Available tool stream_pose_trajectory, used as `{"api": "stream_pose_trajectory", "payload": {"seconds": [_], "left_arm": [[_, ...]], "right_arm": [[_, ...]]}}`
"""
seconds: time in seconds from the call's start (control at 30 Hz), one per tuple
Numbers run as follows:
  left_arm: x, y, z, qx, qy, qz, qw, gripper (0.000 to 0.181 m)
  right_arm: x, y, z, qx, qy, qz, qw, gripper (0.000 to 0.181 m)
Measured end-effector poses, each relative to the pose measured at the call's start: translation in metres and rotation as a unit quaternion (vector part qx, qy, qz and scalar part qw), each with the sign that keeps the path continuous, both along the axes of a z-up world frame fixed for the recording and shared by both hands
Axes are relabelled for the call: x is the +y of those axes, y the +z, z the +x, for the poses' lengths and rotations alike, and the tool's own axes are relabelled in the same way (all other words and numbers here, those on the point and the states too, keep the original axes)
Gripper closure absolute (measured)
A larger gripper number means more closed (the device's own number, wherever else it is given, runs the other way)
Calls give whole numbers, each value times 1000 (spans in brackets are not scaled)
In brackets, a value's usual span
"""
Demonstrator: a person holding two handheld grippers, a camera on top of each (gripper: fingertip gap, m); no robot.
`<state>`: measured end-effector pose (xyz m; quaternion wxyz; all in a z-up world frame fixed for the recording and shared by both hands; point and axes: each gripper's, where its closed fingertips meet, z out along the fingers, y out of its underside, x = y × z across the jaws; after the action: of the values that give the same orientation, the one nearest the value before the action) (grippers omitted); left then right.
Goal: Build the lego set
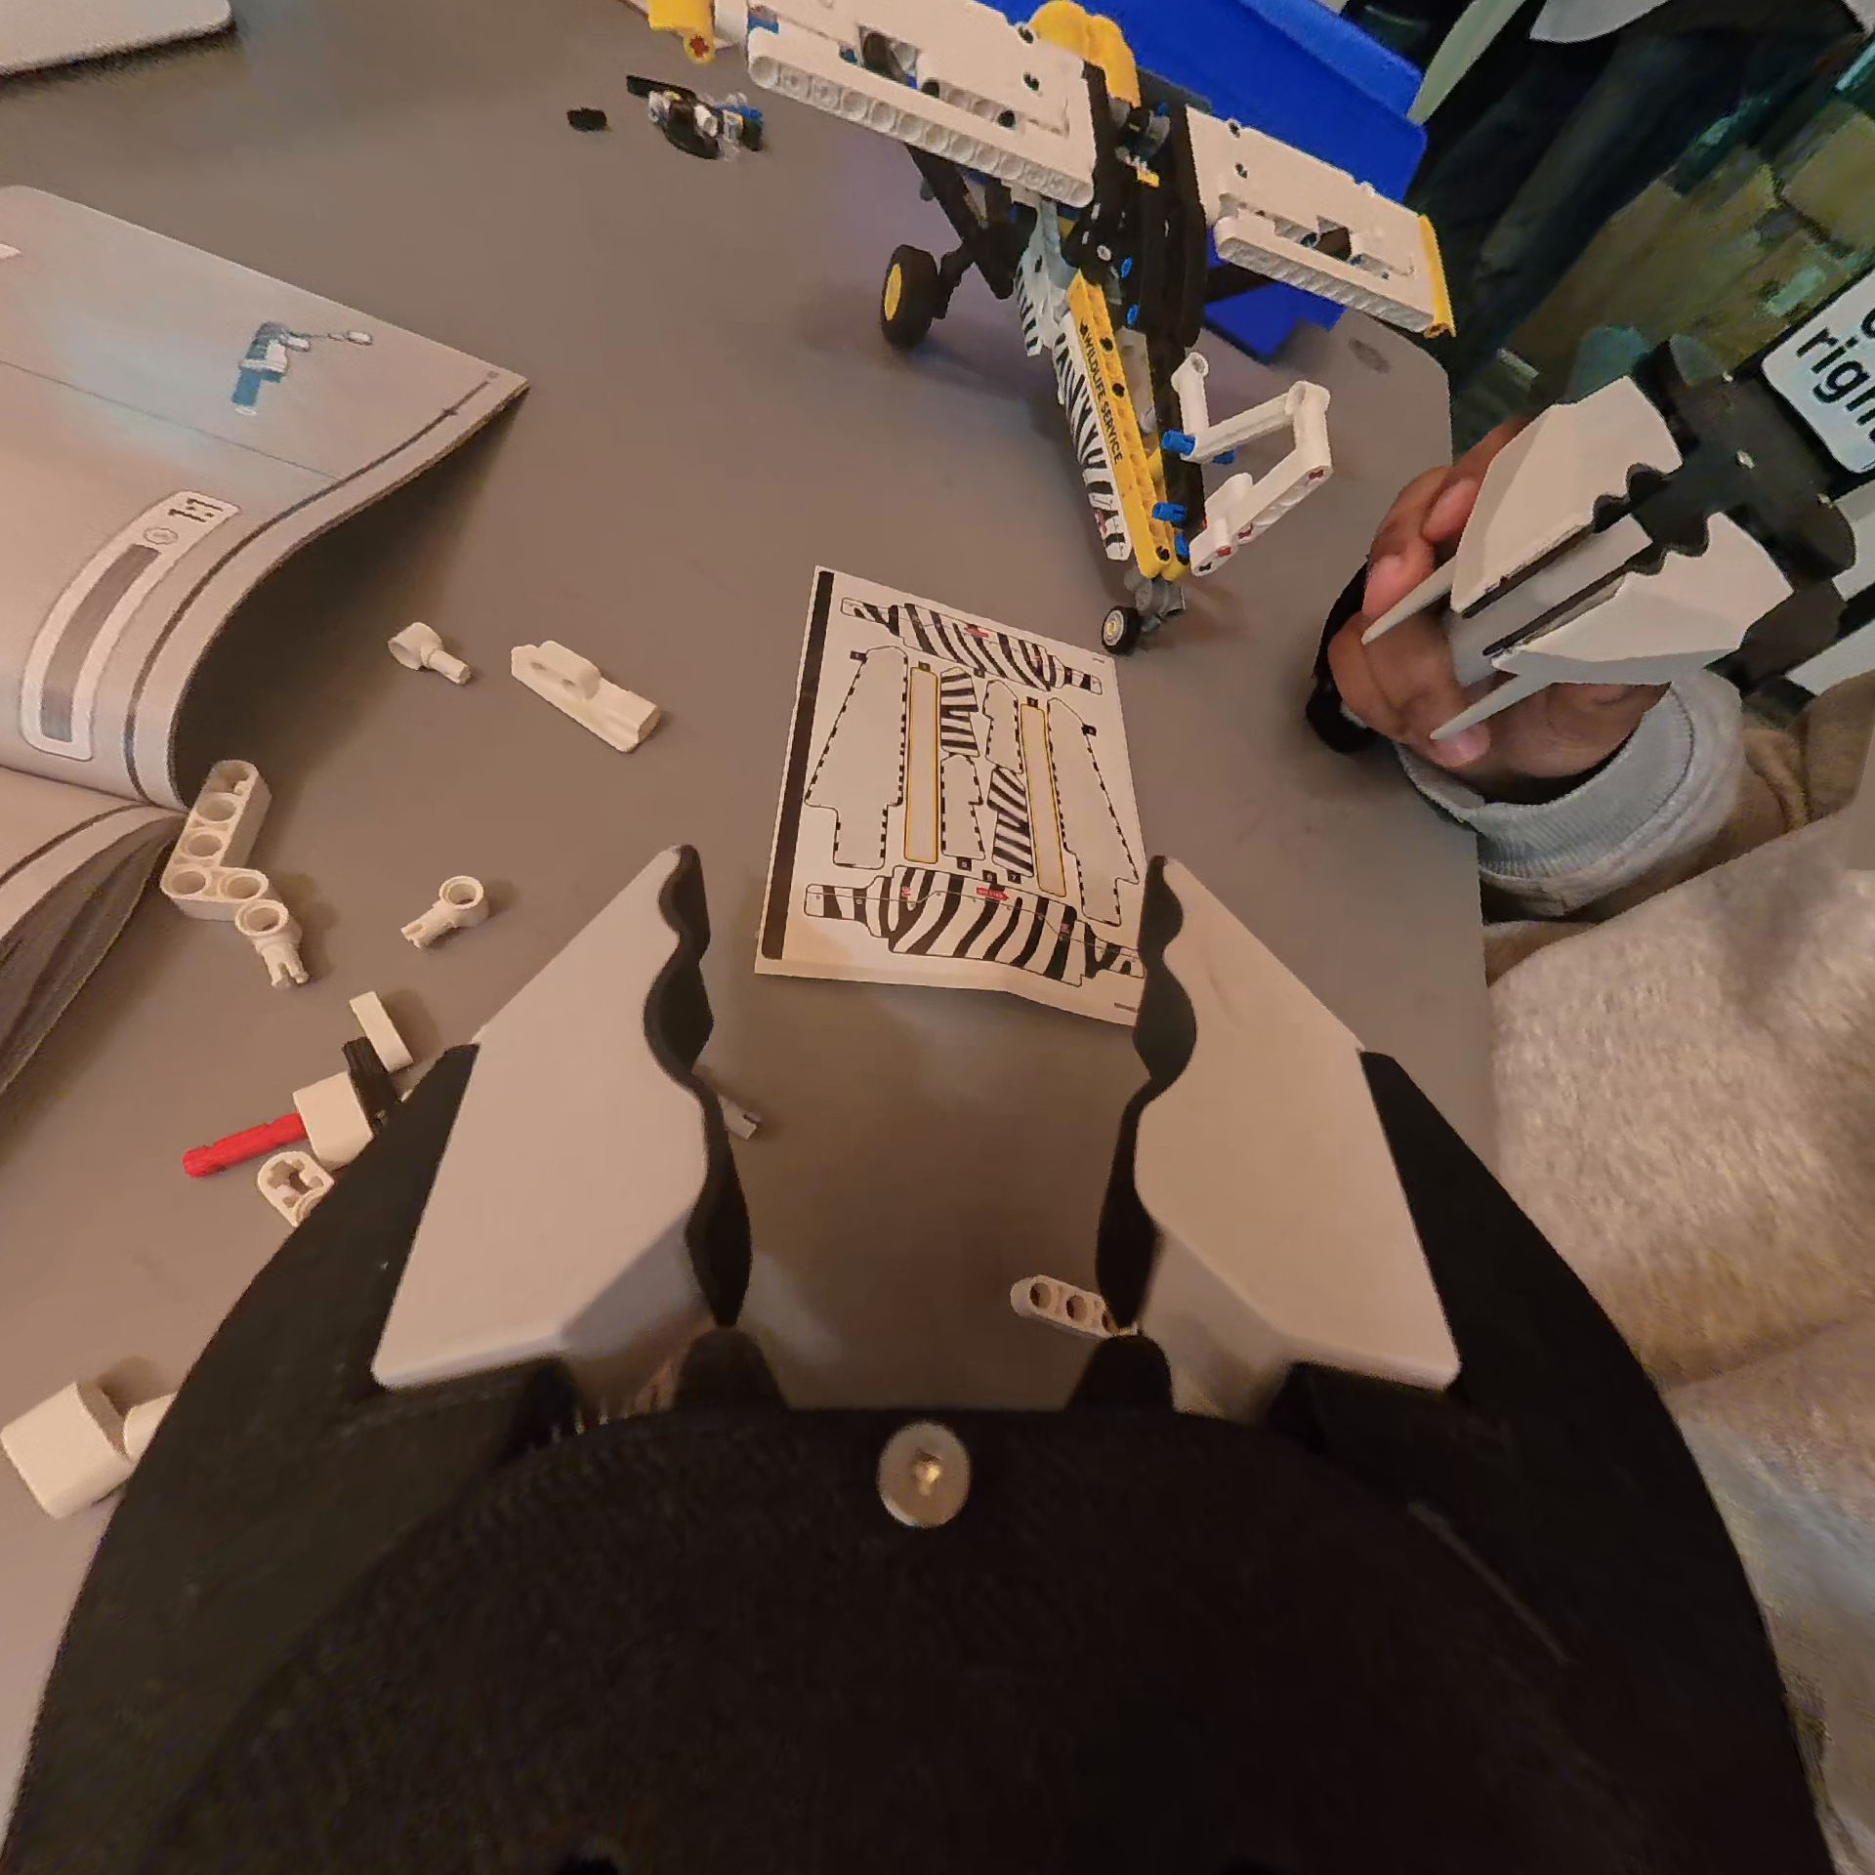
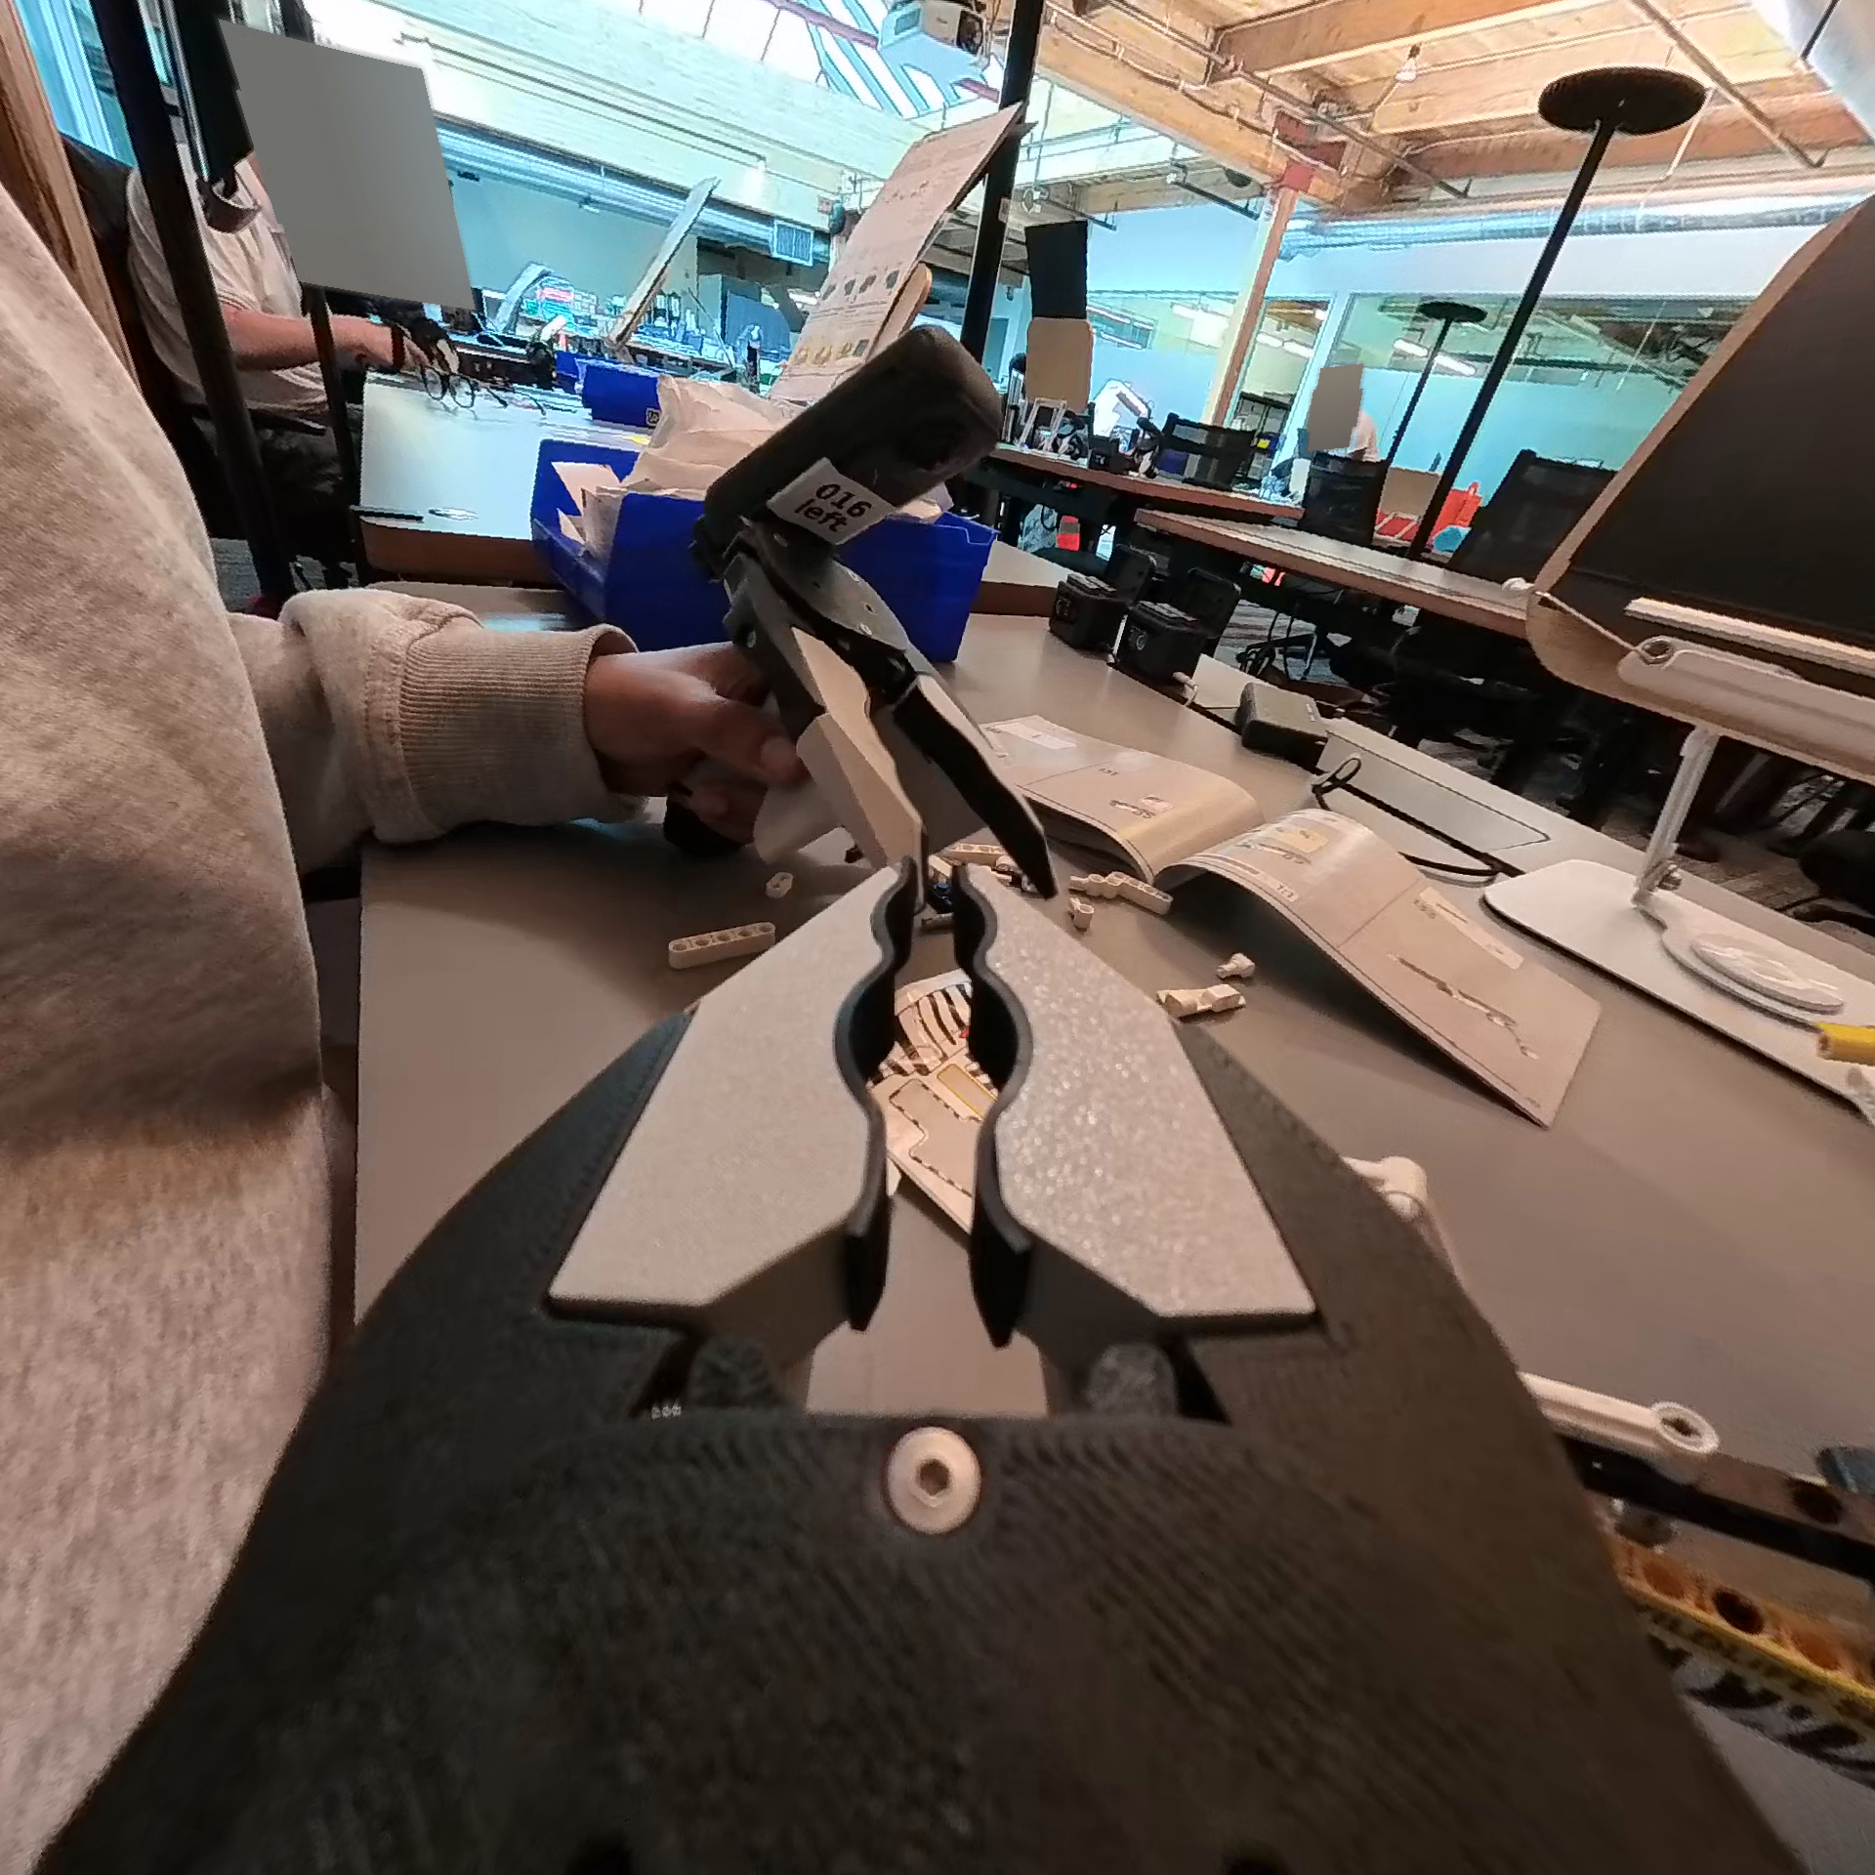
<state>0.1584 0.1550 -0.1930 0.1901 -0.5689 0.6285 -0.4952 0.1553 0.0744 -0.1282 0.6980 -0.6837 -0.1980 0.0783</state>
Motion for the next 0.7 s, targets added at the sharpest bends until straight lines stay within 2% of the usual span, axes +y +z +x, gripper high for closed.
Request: {"api": "stream_pose_trajectory", "payload": {"seconds": [0.27,0.43,0.7], "left_arm": [[10,19,2,-64,30,14,997,111],[15,20,2,-72,44,31,996,120],[20,21,2,-75,55,25,995,126]], "right_arm": [[0,1,0,0,1,4,1000,177],[0,1,0,-1,1,5,1000,177],[0,0,0,-2,2,3,1000,177]]}}
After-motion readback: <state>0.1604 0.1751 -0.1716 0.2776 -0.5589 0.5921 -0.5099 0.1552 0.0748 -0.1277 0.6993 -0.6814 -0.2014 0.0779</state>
